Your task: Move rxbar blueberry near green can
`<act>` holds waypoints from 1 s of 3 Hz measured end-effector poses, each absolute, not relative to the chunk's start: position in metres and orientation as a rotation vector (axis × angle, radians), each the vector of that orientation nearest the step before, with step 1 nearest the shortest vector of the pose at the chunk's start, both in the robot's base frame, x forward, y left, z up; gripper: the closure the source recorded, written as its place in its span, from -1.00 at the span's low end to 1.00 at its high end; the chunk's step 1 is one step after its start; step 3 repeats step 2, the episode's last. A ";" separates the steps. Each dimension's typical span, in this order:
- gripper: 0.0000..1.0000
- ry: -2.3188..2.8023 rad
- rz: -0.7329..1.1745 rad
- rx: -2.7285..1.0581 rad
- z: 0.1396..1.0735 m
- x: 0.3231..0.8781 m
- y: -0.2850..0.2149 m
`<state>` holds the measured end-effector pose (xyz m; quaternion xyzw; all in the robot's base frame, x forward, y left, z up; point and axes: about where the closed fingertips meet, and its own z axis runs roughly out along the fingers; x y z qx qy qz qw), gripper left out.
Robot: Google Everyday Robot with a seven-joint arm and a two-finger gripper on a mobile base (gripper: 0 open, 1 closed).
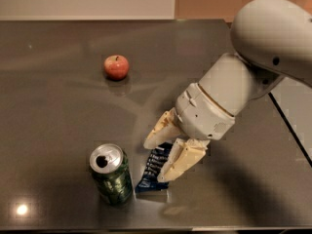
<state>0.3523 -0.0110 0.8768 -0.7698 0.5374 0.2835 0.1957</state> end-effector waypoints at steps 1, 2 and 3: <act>-1.00 1.503 0.791 -2.159 0.877 0.352 -0.010; -1.00 1.503 0.791 -2.159 0.877 0.352 -0.010; -1.00 1.503 0.791 -2.159 0.877 0.352 -0.010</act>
Offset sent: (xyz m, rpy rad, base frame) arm -0.0004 0.0014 0.0004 -0.0007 -0.0028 0.0015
